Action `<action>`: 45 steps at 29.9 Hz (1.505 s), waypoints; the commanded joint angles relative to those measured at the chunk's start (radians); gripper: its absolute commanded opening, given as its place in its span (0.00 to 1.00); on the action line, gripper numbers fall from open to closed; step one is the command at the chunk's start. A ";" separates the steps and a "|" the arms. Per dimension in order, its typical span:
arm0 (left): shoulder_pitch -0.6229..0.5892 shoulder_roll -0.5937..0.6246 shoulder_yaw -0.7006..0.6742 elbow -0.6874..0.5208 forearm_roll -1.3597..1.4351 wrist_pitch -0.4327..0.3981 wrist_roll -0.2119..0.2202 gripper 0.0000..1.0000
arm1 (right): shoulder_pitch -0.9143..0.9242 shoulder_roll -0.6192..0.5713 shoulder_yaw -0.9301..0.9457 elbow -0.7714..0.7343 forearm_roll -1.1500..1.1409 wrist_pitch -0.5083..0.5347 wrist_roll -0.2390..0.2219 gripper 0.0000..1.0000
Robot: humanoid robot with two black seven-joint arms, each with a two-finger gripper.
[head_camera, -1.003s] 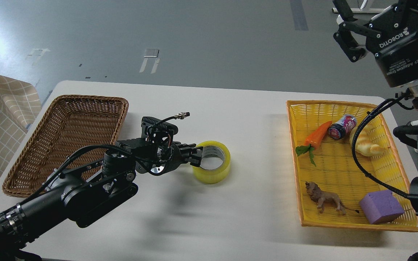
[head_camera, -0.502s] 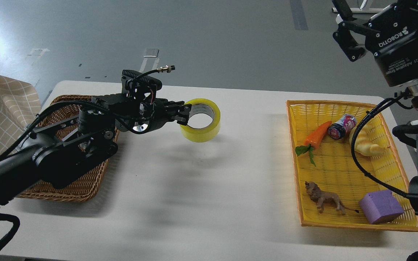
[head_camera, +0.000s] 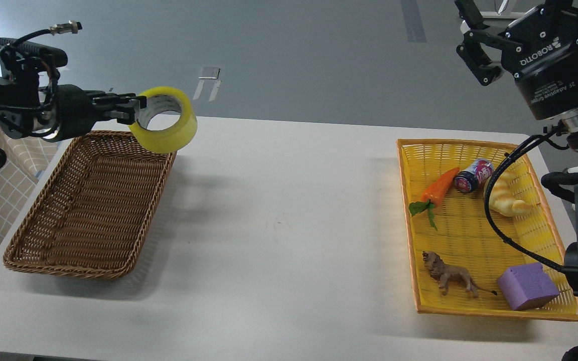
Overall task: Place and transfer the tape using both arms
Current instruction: 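Carry the tape roll over the wicker basket with the left gripper, then lower the tape roll into the wicker basket and release it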
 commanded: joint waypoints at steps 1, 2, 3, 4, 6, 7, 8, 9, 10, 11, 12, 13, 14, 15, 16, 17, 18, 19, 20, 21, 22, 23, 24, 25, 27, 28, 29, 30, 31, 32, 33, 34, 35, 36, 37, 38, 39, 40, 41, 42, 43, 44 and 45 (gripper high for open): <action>0.073 0.074 -0.001 0.005 -0.031 0.038 -0.047 0.00 | -0.005 0.001 -0.004 0.000 0.000 0.001 0.000 1.00; 0.090 0.081 -0.001 0.010 -0.031 0.050 -0.056 0.00 | -0.005 0.001 -0.005 0.000 -0.002 0.001 0.000 1.00; 0.106 0.089 0.001 0.013 -0.031 0.063 -0.065 0.00 | -0.005 0.001 -0.005 0.000 0.000 0.001 0.000 1.00; 0.138 0.100 0.001 0.018 -0.033 0.089 -0.079 0.00 | -0.006 0.001 -0.005 0.000 -0.002 0.001 0.000 1.00; 0.185 0.103 0.001 0.031 -0.033 0.115 -0.087 0.00 | -0.006 0.000 -0.007 0.000 -0.002 0.001 -0.001 1.00; 0.209 0.100 0.002 0.053 -0.033 0.126 -0.087 0.00 | -0.008 0.000 -0.007 -0.001 -0.002 0.001 -0.001 1.00; 0.223 0.097 0.002 0.062 -0.033 0.130 -0.088 0.00 | -0.009 0.000 -0.007 -0.001 -0.002 0.001 -0.001 1.00; 0.234 0.094 0.002 0.071 -0.033 0.136 -0.088 0.00 | -0.009 0.000 -0.008 0.000 -0.002 0.001 -0.001 1.00; 0.252 0.089 0.002 0.088 -0.031 0.152 -0.088 0.00 | -0.011 0.001 -0.008 0.000 -0.002 0.001 -0.001 1.00; 0.260 0.086 0.002 0.099 -0.031 0.161 -0.090 0.00 | -0.011 0.001 -0.008 0.000 -0.002 0.001 -0.001 1.00; 0.275 0.074 0.004 0.123 -0.031 0.178 -0.093 0.00 | -0.011 0.001 -0.008 0.000 -0.002 0.001 -0.001 1.00; 0.287 0.062 0.004 0.146 -0.030 0.187 -0.108 0.00 | -0.011 0.001 -0.008 0.000 -0.002 0.001 -0.001 1.00; 0.294 0.055 0.004 0.159 -0.028 0.189 -0.119 0.00 | -0.011 0.000 -0.008 0.000 -0.002 0.001 -0.001 1.00; 0.298 0.049 0.005 0.169 -0.027 0.190 -0.130 0.00 | -0.011 0.000 -0.008 0.000 -0.002 0.001 -0.001 1.00; 0.307 0.039 0.004 0.197 -0.024 0.196 -0.151 0.00 | -0.011 0.000 -0.008 0.000 -0.002 0.001 -0.001 1.00; 0.312 0.034 0.004 0.209 -0.024 0.201 -0.156 0.00 | -0.011 -0.002 -0.008 -0.001 -0.002 0.001 -0.001 1.00; 0.321 0.023 0.005 0.229 -0.024 0.212 -0.162 0.00 | -0.011 -0.002 -0.008 0.000 -0.002 0.001 -0.003 1.00; 0.327 0.014 0.005 0.242 -0.024 0.222 -0.163 0.00 | -0.011 -0.002 -0.008 0.000 -0.003 0.001 -0.003 1.00; 0.331 0.011 0.005 0.246 -0.024 0.227 -0.163 0.00 | -0.011 -0.002 -0.008 0.000 -0.002 0.001 -0.006 1.00; 0.337 0.006 0.005 0.248 -0.030 0.232 -0.163 0.00 | -0.011 -0.002 -0.008 0.000 -0.002 0.001 -0.012 1.00; 0.340 0.003 0.005 0.248 -0.030 0.232 -0.163 0.00 | -0.011 -0.002 -0.008 0.002 -0.003 0.001 -0.015 1.00; 0.343 0.000 0.004 0.248 -0.031 0.232 -0.163 0.00 | -0.011 0.000 -0.008 0.002 -0.005 0.001 -0.015 1.00; 0.352 -0.006 0.004 0.248 -0.030 0.235 -0.165 0.00 | -0.011 0.000 -0.008 0.002 -0.005 0.001 -0.015 1.00; 0.357 -0.012 0.004 0.248 -0.030 0.238 -0.163 0.00 | -0.011 0.000 -0.008 0.003 -0.005 0.001 -0.015 1.00; 0.369 -0.023 0.004 0.248 -0.033 0.251 -0.165 0.00 | -0.011 0.000 -0.008 0.008 -0.005 0.001 -0.017 1.00; 0.369 -0.023 0.004 0.248 -0.033 0.253 -0.167 0.00 | -0.011 0.000 -0.008 0.008 -0.005 0.001 -0.017 1.00; 0.369 -0.024 0.005 0.248 -0.033 0.255 -0.170 0.00 | -0.011 0.000 -0.008 0.008 -0.005 0.001 -0.017 1.00; 0.370 -0.026 0.005 0.248 -0.033 0.255 -0.182 0.00 | -0.014 0.000 -0.008 0.008 -0.006 0.001 -0.017 1.00; 0.372 -0.026 0.005 0.248 -0.033 0.256 -0.188 0.00 | -0.016 0.000 -0.008 0.008 -0.006 0.001 -0.017 1.00; 0.375 -0.027 0.005 0.251 -0.031 0.256 -0.196 0.00 | -0.020 0.000 -0.008 0.009 -0.006 0.001 -0.017 1.00; 0.377 -0.030 0.004 0.254 -0.033 0.256 -0.196 0.00 | -0.020 0.000 -0.008 0.011 -0.006 0.001 -0.017 1.00; 0.377 -0.030 0.004 0.258 -0.031 0.258 -0.197 0.01 | -0.020 0.000 -0.008 0.011 -0.006 0.001 -0.017 1.00; 0.377 -0.032 0.004 0.271 -0.031 0.262 -0.197 0.06 | -0.020 0.000 -0.008 0.011 -0.006 0.001 -0.017 1.00; 0.377 -0.034 0.005 0.277 -0.033 0.267 -0.197 0.10 | -0.020 -0.002 -0.008 0.011 -0.006 0.001 -0.017 1.00; 0.378 -0.034 0.005 0.282 -0.031 0.270 -0.199 0.13 | -0.022 0.000 -0.008 0.011 -0.006 0.001 -0.017 1.00; 0.378 -0.034 0.005 0.285 -0.031 0.273 -0.203 0.16 | -0.022 -0.002 -0.008 0.011 -0.008 0.001 -0.017 1.00; 0.378 -0.034 0.005 0.288 -0.031 0.273 -0.219 0.22 | -0.026 -0.002 -0.008 0.011 -0.008 0.001 -0.017 1.00; 0.378 -0.034 0.005 0.289 -0.031 0.273 -0.226 0.27 | -0.028 -0.002 -0.008 0.011 -0.006 0.001 -0.017 1.00; 0.380 -0.034 0.005 0.295 -0.031 0.273 -0.242 0.35 | -0.029 -0.002 -0.008 0.011 -0.006 0.001 -0.017 1.00; 0.380 -0.034 0.005 0.300 -0.031 0.273 -0.246 0.37 | -0.029 -0.002 -0.008 0.011 -0.008 0.001 -0.017 1.00; 0.380 -0.035 0.005 0.306 -0.031 0.275 -0.249 0.38 | -0.029 -0.002 -0.008 0.011 -0.008 0.001 -0.017 1.00; 0.380 -0.035 0.005 0.312 -0.031 0.275 -0.252 0.41 | -0.032 -0.002 -0.008 0.011 -0.008 0.001 -0.017 1.00; 0.380 -0.035 0.005 0.314 -0.031 0.275 -0.254 0.44 | -0.035 -0.002 -0.008 0.011 -0.008 0.001 -0.017 1.00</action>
